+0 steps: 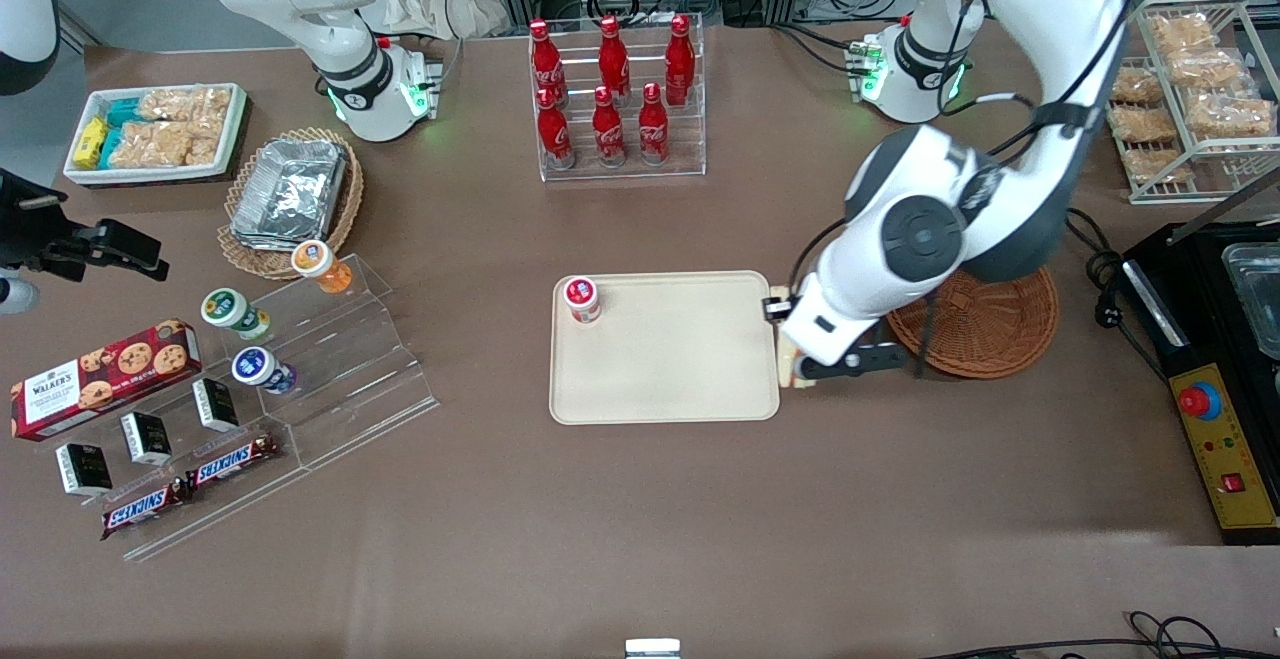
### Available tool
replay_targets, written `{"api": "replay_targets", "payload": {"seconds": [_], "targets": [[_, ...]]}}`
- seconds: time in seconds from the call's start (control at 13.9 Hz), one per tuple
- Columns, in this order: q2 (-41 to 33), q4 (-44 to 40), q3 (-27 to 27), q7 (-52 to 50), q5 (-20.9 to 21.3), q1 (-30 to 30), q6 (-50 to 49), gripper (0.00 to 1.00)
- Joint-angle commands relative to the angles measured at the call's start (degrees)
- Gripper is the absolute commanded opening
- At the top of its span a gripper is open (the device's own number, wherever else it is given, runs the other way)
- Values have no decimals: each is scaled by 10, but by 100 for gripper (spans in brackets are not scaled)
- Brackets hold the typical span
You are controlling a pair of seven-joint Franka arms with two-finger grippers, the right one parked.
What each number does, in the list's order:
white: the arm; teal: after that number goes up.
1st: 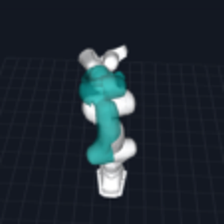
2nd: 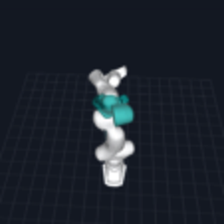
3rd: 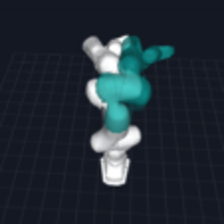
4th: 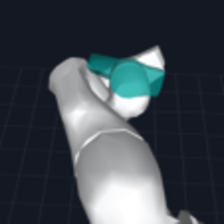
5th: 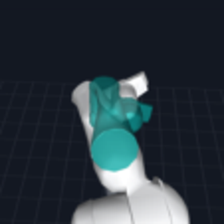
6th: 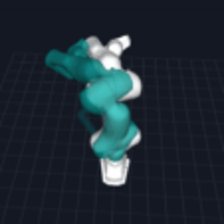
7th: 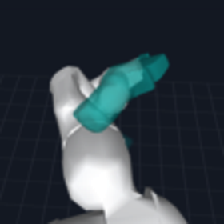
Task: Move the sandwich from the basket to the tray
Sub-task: 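Lift the sandwich and carry it with the left gripper over the tray, then lower the sandwich onto the tray and open the left gripper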
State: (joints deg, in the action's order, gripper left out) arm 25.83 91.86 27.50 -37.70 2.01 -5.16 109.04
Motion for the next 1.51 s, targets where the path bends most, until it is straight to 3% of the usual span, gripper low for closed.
{"api": "replay_targets", "payload": {"seconds": [0.0,0.22,0.5,0.79,1.08,1.15,1.22,1.44], "targets": [[52,-19,-2,-13,41,-23,9,33],[102,-19,-3,-35,83,-39,24,33],[132,-16,-3,-53,94,-46,44,33],[166,-13,-3,-89,143,-51,68,35],[172,-12,-3,-90,146,-54,86,39],[172,-12,-3,-89,146,-54,86,55],[172,-12,-3,-88,146,-54,86,97],[162,-15,-3,-87,145,-49,70,100]]}}
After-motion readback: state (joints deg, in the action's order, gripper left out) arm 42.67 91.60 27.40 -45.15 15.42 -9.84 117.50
